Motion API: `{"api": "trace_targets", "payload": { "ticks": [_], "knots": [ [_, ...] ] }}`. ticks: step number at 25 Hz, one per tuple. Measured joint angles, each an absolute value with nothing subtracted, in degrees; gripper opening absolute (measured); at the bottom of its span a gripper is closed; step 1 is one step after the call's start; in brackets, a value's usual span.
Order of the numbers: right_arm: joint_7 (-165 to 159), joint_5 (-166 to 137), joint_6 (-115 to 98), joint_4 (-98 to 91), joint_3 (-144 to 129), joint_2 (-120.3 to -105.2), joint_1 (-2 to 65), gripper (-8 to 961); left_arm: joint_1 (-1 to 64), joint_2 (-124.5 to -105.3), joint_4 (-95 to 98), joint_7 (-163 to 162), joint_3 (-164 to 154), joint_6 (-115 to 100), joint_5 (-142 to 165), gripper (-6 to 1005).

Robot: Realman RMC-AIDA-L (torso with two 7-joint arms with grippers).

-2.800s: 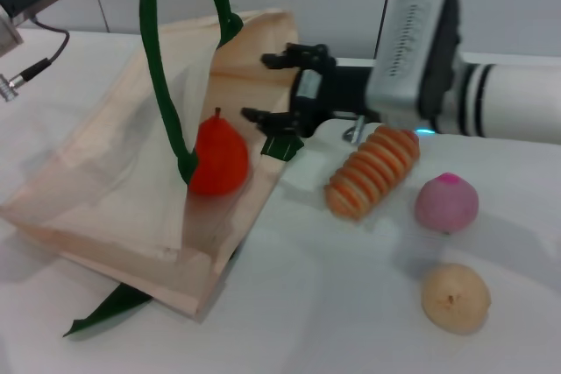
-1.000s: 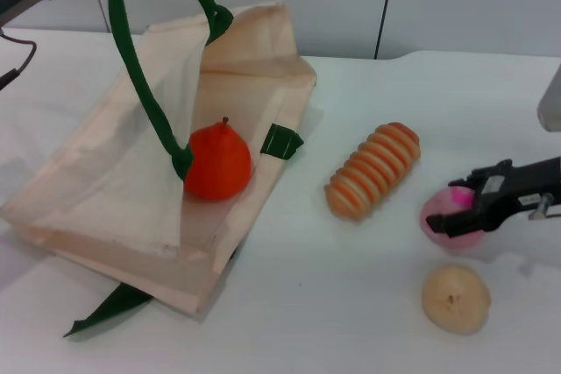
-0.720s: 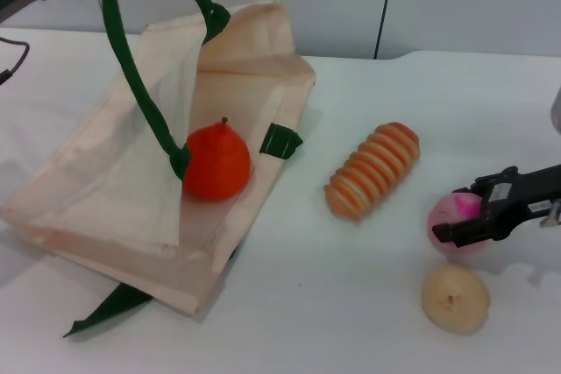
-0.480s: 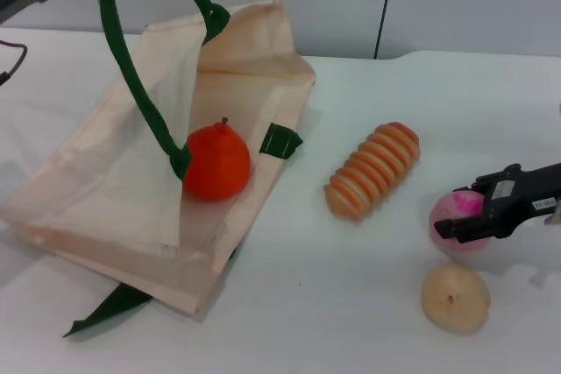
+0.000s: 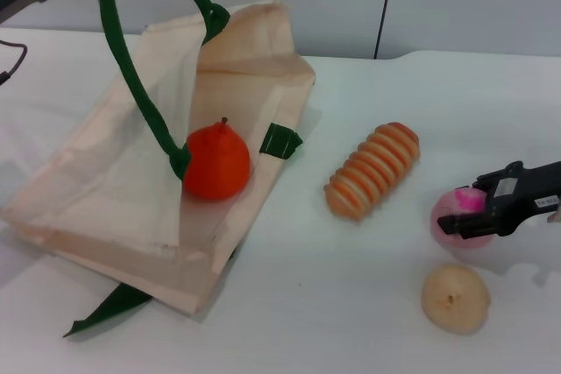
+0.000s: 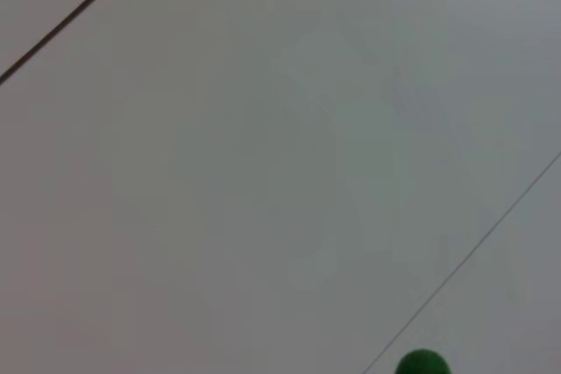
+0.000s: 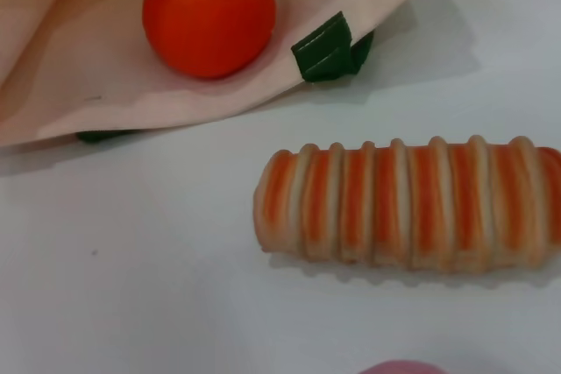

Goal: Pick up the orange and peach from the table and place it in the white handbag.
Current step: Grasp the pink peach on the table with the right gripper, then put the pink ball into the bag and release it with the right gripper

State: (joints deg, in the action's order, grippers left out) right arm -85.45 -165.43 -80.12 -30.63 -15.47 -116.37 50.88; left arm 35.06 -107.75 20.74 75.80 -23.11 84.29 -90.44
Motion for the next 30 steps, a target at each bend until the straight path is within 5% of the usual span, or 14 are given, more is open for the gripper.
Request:
{"api": "trace_targets", "payload": {
  "ticks": [13,30],
  "knots": [
    [-82.3,-153.4,-88.6,-37.8,-15.8,-116.3,51.5,578,35.3,-107.75,20.7,75.8,-23.1,84.9,-90.4,129],
    [-72.5,-147.3,-67.0,-13.4,-17.2,-116.41,68.3,569,38.8,-108.46,19.6,75.8,-23.7,87.9,-90.4,128]
  ]
}}
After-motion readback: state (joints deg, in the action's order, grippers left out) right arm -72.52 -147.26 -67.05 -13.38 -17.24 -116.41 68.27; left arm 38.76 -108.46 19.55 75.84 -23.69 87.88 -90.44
